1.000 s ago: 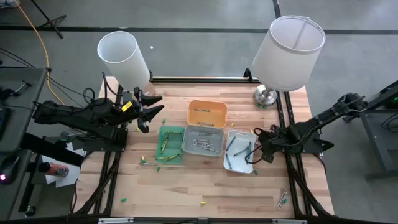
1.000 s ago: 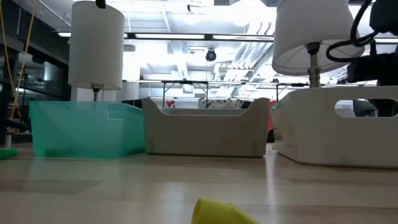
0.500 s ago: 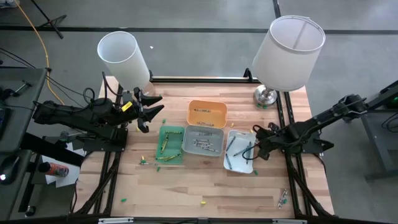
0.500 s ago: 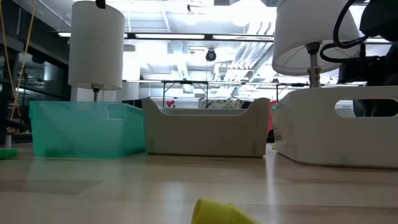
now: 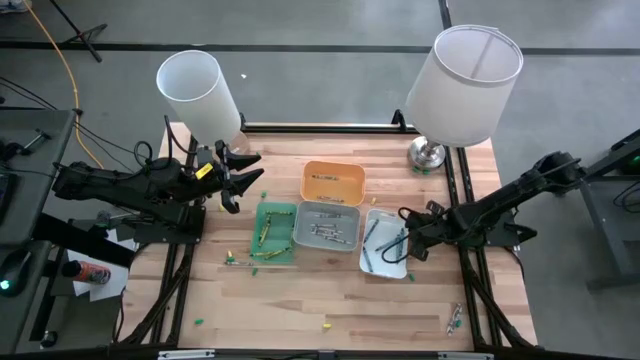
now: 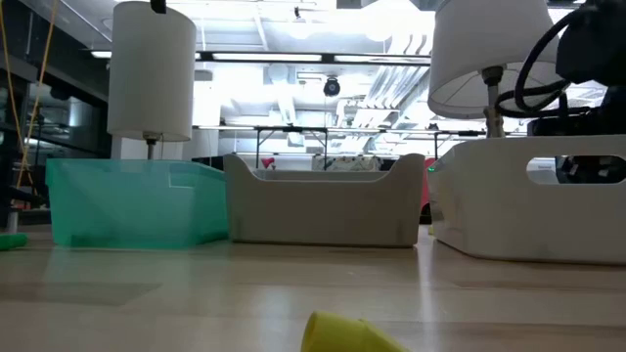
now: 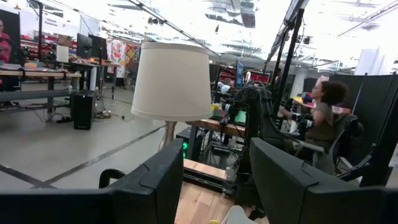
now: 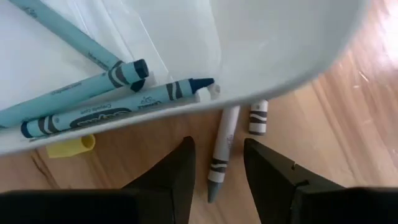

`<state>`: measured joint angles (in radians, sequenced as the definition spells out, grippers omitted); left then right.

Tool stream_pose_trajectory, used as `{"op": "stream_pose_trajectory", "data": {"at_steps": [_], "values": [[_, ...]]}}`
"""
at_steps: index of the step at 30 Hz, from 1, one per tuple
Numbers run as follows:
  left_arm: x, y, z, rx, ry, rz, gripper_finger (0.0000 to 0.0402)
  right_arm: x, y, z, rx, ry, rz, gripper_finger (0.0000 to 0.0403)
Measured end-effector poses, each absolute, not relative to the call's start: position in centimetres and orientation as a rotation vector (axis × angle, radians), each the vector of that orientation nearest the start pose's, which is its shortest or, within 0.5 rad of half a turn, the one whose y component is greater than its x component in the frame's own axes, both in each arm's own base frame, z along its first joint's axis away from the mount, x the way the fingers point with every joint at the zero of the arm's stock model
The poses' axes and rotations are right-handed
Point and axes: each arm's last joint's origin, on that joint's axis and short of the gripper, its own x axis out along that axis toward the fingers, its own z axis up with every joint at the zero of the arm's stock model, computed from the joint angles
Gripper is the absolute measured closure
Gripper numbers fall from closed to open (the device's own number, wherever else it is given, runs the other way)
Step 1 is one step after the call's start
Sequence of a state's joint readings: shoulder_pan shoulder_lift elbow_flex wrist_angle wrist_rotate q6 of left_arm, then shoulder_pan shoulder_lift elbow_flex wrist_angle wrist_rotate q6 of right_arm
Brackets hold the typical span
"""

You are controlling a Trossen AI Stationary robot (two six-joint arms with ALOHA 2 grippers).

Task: Sort crayons
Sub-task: Put the gray crayon into the yellow bin

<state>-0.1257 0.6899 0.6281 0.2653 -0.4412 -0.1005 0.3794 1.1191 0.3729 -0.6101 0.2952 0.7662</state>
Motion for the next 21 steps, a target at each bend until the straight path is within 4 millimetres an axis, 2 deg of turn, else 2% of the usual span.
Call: {"op": "stream_pose_trajectory", "data": {"at_steps": [9,19,21], "values": [[15.69,-0.74,33.53,-0.157,-0.212,0.304,0.0229,14.0,4.72,12.0,0.269,1.234,-0.466,0.0278],[15.57,-0.72,33.78,-0.141,-0.234,0.305,0.0229,13.94,4.8,11.93,0.357,1.241,-0.498,0.0387],[15.51,-0.72,34.0,-0.154,-0.258,0.302,0.0229,13.93,4.79,11.93,0.363,1.239,-0.505,0.0394]]}}
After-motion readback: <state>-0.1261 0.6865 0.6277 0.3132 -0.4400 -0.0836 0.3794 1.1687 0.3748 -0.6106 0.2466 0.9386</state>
